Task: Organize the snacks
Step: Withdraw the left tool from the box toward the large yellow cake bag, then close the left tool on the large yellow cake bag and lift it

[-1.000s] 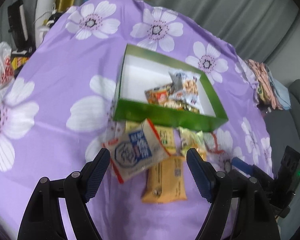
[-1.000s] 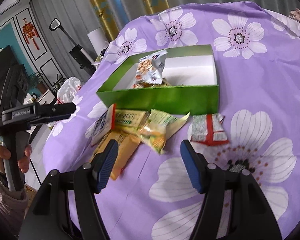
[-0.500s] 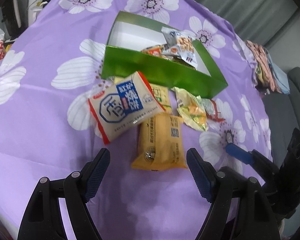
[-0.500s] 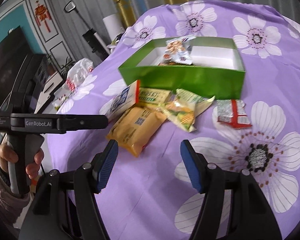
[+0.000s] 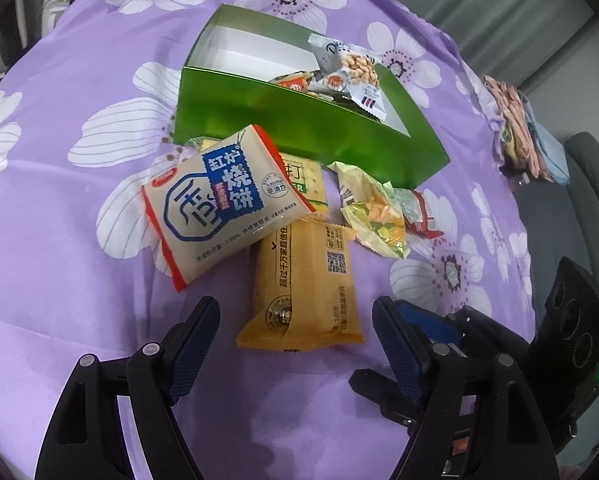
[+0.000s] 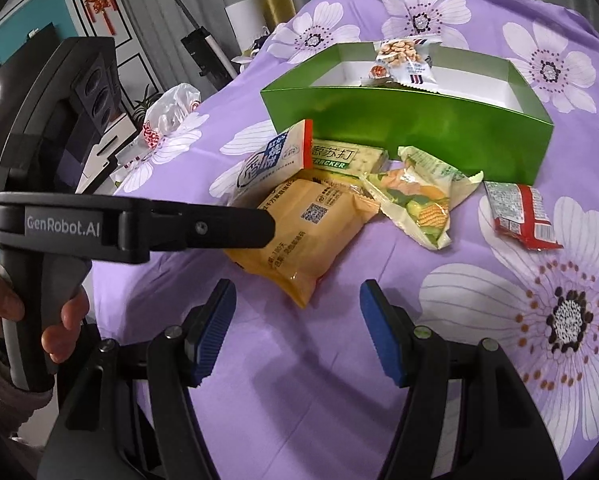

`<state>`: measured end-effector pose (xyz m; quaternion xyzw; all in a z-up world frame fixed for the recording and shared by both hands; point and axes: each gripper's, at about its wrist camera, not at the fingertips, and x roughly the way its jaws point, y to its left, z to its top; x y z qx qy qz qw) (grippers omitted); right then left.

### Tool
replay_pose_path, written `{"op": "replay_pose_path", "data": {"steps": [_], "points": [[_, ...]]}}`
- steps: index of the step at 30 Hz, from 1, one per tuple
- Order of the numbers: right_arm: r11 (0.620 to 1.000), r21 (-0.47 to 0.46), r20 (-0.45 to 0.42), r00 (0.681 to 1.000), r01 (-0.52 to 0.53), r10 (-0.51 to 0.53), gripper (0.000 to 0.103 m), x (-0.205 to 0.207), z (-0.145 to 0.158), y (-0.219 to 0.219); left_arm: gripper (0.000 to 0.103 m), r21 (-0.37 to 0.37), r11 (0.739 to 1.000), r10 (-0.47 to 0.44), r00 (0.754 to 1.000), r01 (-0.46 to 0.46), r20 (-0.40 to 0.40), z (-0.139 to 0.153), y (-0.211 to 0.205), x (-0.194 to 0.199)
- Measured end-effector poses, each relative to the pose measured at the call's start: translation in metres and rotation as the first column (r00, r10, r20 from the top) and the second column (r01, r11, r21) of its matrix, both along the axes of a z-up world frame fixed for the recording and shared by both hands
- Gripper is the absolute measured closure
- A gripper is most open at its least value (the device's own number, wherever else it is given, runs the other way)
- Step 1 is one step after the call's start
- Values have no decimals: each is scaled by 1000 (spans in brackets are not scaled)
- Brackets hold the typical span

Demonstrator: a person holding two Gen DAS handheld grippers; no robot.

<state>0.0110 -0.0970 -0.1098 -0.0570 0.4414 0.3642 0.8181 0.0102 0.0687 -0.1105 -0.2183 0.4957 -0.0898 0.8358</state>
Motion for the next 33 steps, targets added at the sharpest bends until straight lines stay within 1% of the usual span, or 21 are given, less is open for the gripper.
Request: {"op": "replay_pose_path", "data": {"steps": [11, 12, 14, 15, 18, 19, 20, 21, 23, 25, 27, 33], "points": [[1000, -14, -1, 1000, -18, 18, 38, 12, -6, 12, 25, -9, 1000, -21, 1000, 21, 10, -9, -3, 15], [1000, -18, 4, 1000, -24, 24, 38, 13, -7, 14, 26, -11, 1000, -24, 1000, 24, 12, -9, -4, 16], [999, -25, 9, 999, -34, 34, 39, 15, -7, 20, 35, -10, 999, -30, 999, 30, 13, -9, -5, 18], [999, -34, -4, 999, -39, 39, 39, 16, -7, 21, 36, -11, 999, -32, 999, 32, 12, -10, -5, 19], [998, -24, -7, 999, -50, 50, 39, 19, -8, 26, 37, -19, 999, -29, 1000, 29, 6, -11, -5, 21], [998, -25, -7, 998, -55, 55, 39, 20, -9, 27, 46, -21, 999, -26, 1000, 26, 3, -12, -5, 22], [998, -29, -7, 998, -60, 59, 38, 20, -10, 28, 52, -25, 999, -24, 1000, 24, -5, -14, -4, 23], [997, -36, -6, 998, -64, 64, 38, 20, -11, 30, 52, -31, 999, -22, 1000, 21, -7, -15, -3, 23], [996, -44, -7, 997, -71, 71, 40, 20, -13, 31, 52, -52, 999, -13, 1000, 12, -9, -18, 0, 22], [997, -40, -6, 998, -68, 68, 42, 20, -13, 31, 52, -55, 998, -9, 1000, 9, -7, -18, 0, 22], [997, -30, -7, 998, -67, 67, 48, 20, -13, 29, 53, -56, 998, -17, 1000, 16, -6, -18, 0, 23], [998, -17, 5, 998, -67, 67, 55, 14, -10, 25, 53, -34, 999, -21, 1000, 21, -4, -15, -5, 20]]}}
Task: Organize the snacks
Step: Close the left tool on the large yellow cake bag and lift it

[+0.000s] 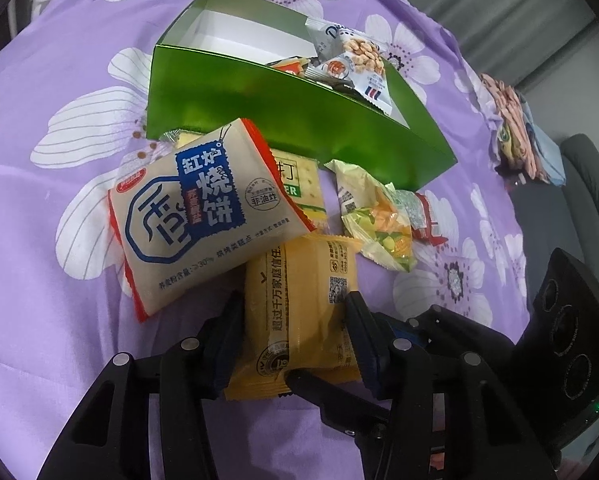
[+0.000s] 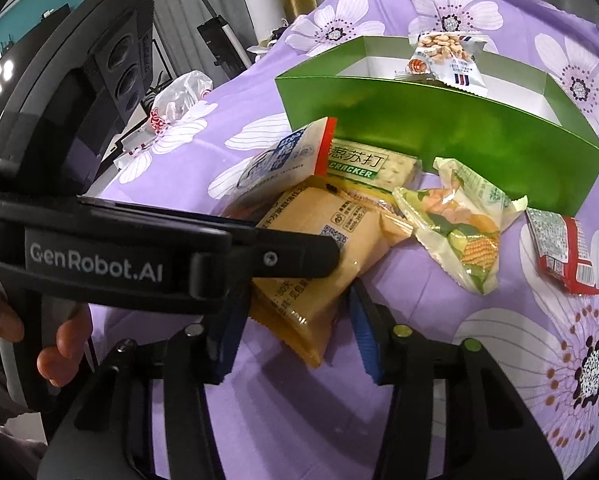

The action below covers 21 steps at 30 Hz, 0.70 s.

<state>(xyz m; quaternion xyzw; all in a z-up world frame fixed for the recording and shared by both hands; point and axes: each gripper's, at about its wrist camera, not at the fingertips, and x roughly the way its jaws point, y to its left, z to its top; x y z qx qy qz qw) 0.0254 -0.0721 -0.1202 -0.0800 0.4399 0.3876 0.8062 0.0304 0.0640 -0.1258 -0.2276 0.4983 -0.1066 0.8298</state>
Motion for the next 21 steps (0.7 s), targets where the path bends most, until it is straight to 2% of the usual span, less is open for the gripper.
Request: {"op": "replay_pose_path", "data": {"steps": [5, 13, 21], "points": [[1000, 7, 3, 1000, 8, -8, 55, -7, 2, -4, 53, 33, 999, -10, 1000, 10, 1, 4, -10, -6], [999, 2, 43, 998, 48, -48, 55, -24, 18, -20, 53, 18, 999, -42, 999, 42, 4, 15, -27, -17], [995, 36, 119, 988, 98, -102, 56, -33, 48, -43, 53, 30, 996, -92, 993, 90, 78, 47, -52, -22]]}}
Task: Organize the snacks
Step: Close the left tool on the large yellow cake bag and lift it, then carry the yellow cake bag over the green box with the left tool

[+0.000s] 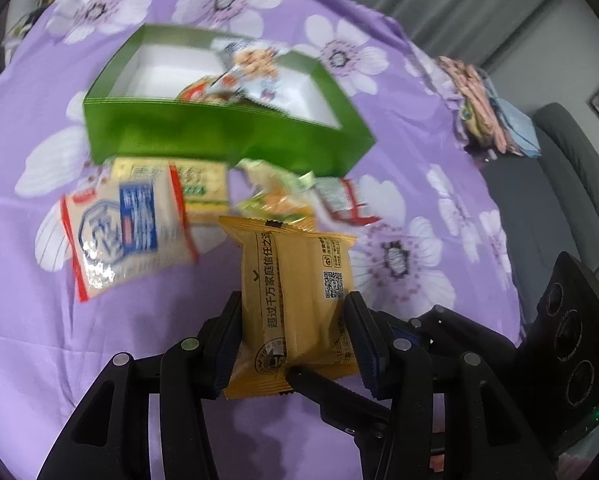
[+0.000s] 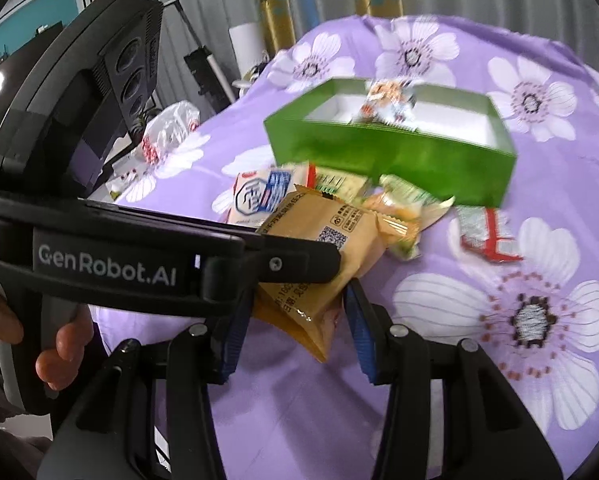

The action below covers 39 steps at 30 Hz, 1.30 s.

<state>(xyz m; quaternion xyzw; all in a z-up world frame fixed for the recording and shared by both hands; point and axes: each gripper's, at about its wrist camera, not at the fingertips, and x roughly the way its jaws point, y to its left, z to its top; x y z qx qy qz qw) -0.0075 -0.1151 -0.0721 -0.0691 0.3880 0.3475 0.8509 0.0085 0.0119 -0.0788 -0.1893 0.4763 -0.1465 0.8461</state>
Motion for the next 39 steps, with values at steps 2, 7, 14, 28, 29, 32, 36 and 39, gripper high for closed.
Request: {"op": "replay_pose_path", "data": {"steps": [2, 7, 14, 28, 29, 32, 36, 39], "points": [[1000, 13, 20, 1000, 4, -4, 56, -3, 7, -3, 53, 1, 1000, -1, 1000, 1, 21, 9, -3, -2], [999, 42, 72, 997, 1, -4, 56, -7, 23, -5, 53, 28, 1000, 5, 998, -7, 65, 28, -8, -5], [997, 79, 118, 993, -1, -8, 56, -9, 40, -10, 53, 65, 998, 9, 993, -17, 114, 48, -12, -10], [994, 113, 192, 981, 8, -29, 56, 0, 63, -17, 53, 115, 993, -4, 983, -18, 186, 79, -21, -2], [993, 115, 196, 980, 9, -31, 56, 0, 65, -17, 53, 117, 993, -5, 981, -17, 192, 81, -22, -1], [992, 124, 209, 977, 14, -40, 56, 4, 69, -18, 53, 122, 992, -8, 978, -18, 209, 88, -23, 5], [992, 126, 227, 973, 19, -47, 56, 9, 73, -18, 53, 123, 992, -13, 975, -15, 222, 94, -24, 12], [991, 133, 243, 969, 20, -53, 56, 15, 77, -17, 53, 125, 992, -16, 972, -15, 236, 99, -25, 19]]}}
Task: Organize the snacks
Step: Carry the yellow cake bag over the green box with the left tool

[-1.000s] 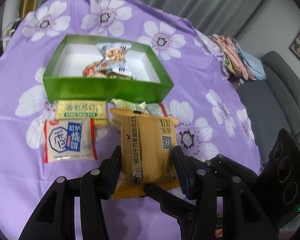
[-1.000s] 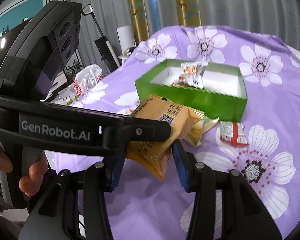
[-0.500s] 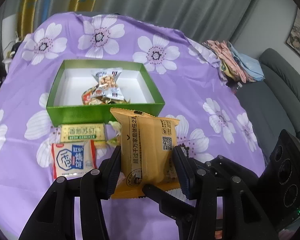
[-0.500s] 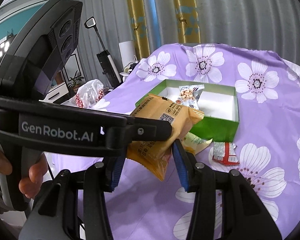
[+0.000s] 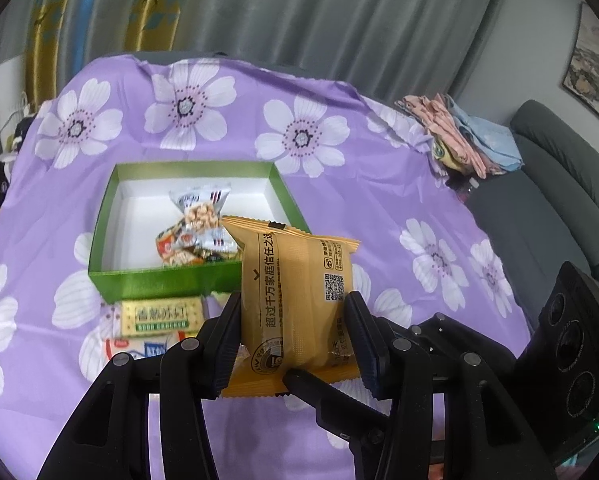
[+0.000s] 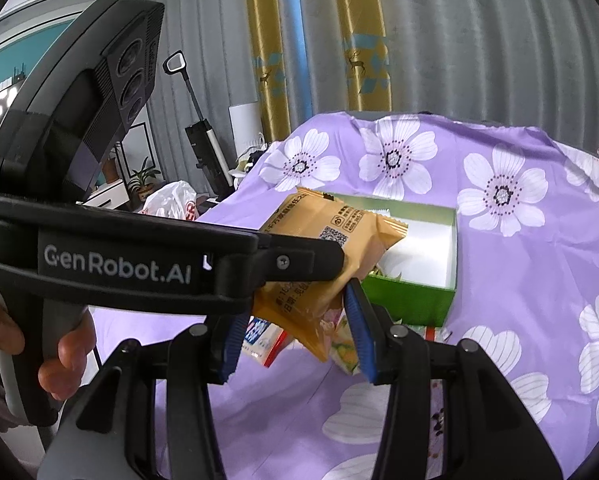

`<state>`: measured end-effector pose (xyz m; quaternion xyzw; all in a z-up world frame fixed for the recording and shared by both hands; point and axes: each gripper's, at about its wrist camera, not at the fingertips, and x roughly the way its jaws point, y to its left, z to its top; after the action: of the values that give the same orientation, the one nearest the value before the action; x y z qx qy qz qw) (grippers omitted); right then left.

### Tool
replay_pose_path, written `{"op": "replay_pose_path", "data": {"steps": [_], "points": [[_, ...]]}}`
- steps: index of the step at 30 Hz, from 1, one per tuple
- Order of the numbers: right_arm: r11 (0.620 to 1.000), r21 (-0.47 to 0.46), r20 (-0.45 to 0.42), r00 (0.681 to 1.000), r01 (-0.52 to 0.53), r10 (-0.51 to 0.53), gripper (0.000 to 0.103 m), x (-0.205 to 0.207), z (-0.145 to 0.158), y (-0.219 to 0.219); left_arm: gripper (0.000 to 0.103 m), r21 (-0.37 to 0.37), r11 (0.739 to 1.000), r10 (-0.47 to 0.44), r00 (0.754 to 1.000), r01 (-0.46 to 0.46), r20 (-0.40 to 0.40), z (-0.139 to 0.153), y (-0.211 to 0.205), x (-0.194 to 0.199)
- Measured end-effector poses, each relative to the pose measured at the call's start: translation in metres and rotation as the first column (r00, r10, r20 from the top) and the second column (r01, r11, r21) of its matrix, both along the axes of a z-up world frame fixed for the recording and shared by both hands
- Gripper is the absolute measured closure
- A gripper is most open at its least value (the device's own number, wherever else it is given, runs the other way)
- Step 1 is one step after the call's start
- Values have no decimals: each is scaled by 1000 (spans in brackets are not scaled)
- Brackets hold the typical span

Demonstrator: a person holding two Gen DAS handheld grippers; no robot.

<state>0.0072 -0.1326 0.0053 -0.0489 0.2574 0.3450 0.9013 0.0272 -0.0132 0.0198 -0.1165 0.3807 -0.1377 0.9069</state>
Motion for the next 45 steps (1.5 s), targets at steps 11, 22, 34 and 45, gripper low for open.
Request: {"op": "replay_pose_path", "data": {"steps": [11, 22, 34, 45], "points": [[1000, 14, 10, 1000, 12, -12, 55, 22, 4, 2, 53, -2, 1000, 2, 1000, -2, 13, 5, 5, 25], [1000, 5, 24, 999, 28, -28, 55, 53, 11, 6, 53, -30, 1000, -7, 1000, 7, 8, 8, 11, 60], [1000, -7, -28, 999, 20, -20, 55, 101, -6, 20, 53, -53, 998, 15, 999, -17, -37, -11, 27, 112], [999, -42, -127, 992, 19, -25, 55, 137, -47, 35, 53, -80, 995, 46, 988, -58, -146, -59, 43, 146]]}}
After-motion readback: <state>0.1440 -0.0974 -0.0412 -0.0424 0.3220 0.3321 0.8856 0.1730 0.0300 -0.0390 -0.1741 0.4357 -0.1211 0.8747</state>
